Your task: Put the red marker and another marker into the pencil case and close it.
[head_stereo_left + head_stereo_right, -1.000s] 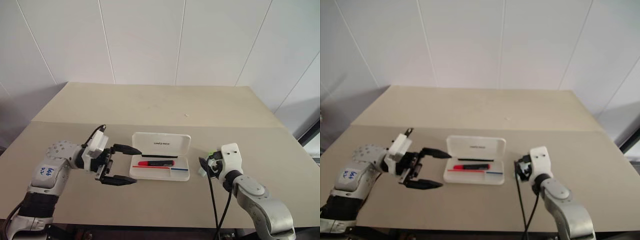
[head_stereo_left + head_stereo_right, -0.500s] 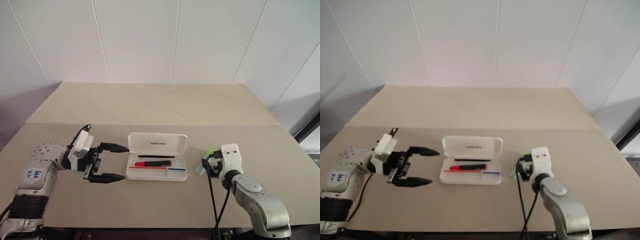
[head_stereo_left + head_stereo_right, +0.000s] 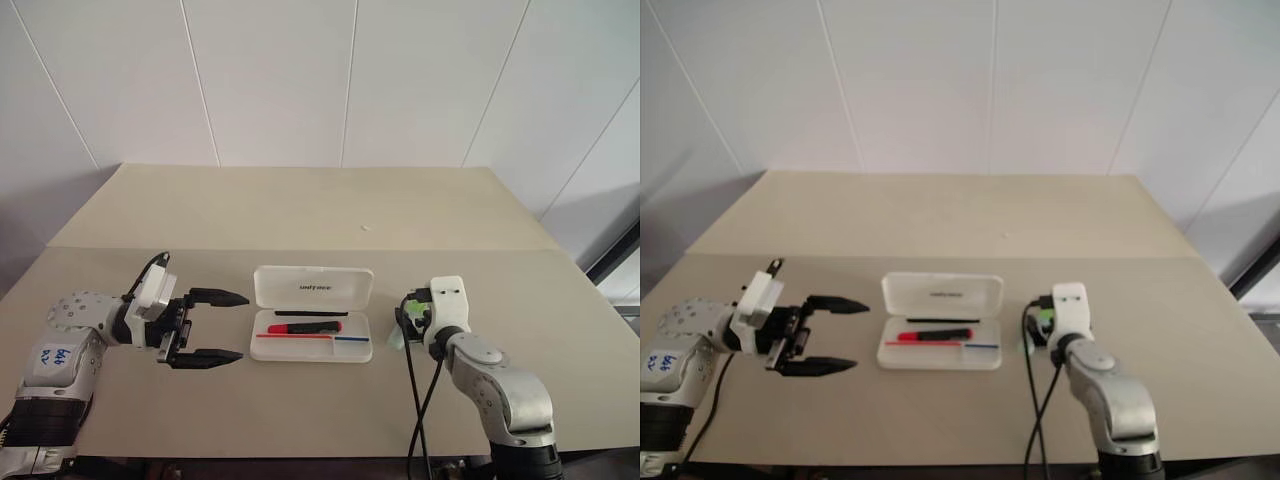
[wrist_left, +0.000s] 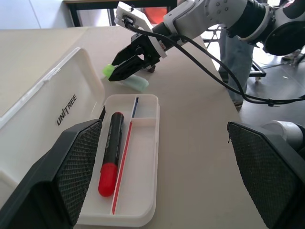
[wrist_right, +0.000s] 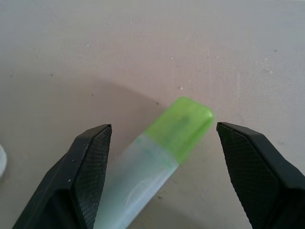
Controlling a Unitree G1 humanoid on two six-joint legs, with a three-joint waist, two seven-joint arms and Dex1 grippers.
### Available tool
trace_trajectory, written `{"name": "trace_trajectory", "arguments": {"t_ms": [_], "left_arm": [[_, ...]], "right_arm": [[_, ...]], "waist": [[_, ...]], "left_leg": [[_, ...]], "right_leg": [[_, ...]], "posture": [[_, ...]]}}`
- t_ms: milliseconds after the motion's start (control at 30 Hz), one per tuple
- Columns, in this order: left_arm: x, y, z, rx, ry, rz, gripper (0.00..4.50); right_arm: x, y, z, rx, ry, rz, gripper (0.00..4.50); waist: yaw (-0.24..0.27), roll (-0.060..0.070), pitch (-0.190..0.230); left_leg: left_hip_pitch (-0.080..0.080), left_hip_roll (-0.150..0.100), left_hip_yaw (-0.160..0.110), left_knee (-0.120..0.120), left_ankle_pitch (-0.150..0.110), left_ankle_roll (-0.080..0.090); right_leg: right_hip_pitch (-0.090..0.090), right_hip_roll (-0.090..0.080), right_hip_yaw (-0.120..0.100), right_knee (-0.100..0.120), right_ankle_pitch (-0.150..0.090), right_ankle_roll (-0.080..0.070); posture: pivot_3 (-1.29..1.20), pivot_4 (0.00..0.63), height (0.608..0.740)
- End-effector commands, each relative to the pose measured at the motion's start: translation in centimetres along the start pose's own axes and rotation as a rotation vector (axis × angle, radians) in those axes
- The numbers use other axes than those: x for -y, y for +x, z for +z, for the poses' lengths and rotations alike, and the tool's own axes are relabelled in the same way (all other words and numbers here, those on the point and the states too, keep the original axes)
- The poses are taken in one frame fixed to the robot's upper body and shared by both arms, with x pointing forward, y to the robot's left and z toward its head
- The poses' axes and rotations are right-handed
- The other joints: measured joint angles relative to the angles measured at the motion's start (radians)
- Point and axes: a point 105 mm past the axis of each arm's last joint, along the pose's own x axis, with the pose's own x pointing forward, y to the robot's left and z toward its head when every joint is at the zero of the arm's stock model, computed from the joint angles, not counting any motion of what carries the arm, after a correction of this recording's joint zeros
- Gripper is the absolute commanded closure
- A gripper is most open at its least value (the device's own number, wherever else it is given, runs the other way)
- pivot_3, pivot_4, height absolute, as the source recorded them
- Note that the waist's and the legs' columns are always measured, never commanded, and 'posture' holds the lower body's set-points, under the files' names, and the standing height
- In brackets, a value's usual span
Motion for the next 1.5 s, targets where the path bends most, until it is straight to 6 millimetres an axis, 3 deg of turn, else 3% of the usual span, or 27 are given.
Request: {"name": "trace_trajectory", "arguments": {"t_ms": [33, 500, 833, 1033, 1400, 1500], "left_arm": [[0.1, -0.2, 1.0, 0.005, 0.048, 0.011, 0.02], [-0.1, -0.1, 1.2, 0.002, 0.052, 0.017, 0.02], [-0.4, 0.2, 1.2, 0.002, 0.057, 0.009, 0.02], [-0.5, 0.2, 1.3, 0.0, 0.059, 0.01, 0.02], [0.0, 0.0, 1.4, 0.005, 0.056, 0.01, 0.02], [0.0, 0.0, 1.4, 0.004, 0.055, 0.013, 0.0]], "right_arm": [[1.0, -0.1, -0.7, -0.058, 0.001, -0.101, 0.0], [1.7, -1.5, -0.4, -0.127, -0.147, -0.232, 0.0], [0.0, -1.8, 0.3, -0.16, -0.071, -0.224, 0.0], [0.0, -1.4, 0.5, -0.204, -0.023, -0.242, 0.0], [0.6, -0.9, -1.1, -0.357, 0.034, -0.312, 0.0], [0.6, -0.9, -1.1, -0.362, 0.035, -0.315, 0.53]], "waist": [[0.0, 0.0, 0.0], [0.006, -0.002, -0.001], [0.003, -0.002, -0.001], [0.002, -0.002, -0.001], [0.002, -0.002, -0.002], [0.004, -0.002, -0.002]], "left_leg": [[0.0, 0.0, 0.0, 0.0, 0.0, 0.0], [0.0, 0.0, -0.001, -0.001, 0.0, 0.0], [0.0, 0.0, -0.001, -0.002, 0.0, 0.0], [0.0, 0.0, -0.001, -0.003, 0.0, 0.0], [0.0, 0.0, -0.002, -0.004, 0.0, 0.0], [0.0, 0.0, -0.002, -0.004, 0.0, 0.0]], "right_leg": [[0.0, 0.0, 0.0, 0.0, 0.0, 0.0], [0.0, -0.001, -0.002, -0.001, -0.001, -0.001], [0.0, -0.001, -0.002, -0.001, -0.001, -0.002], [-0.001, -0.001, -0.003, -0.001, -0.001, -0.002], [-0.001, -0.001, -0.004, -0.001, -0.001, -0.002], [-0.001, -0.001, -0.004, -0.001, -0.001, -0.002]], "posture": [[0.0, 0.15, 0.74], [0.0, 0.15, 0.74], [0.0, 0.15, 0.74], [0.0, 0.15, 0.74], [0.0, 0.15, 0.74], [0.0, 0.15, 0.74]]}}
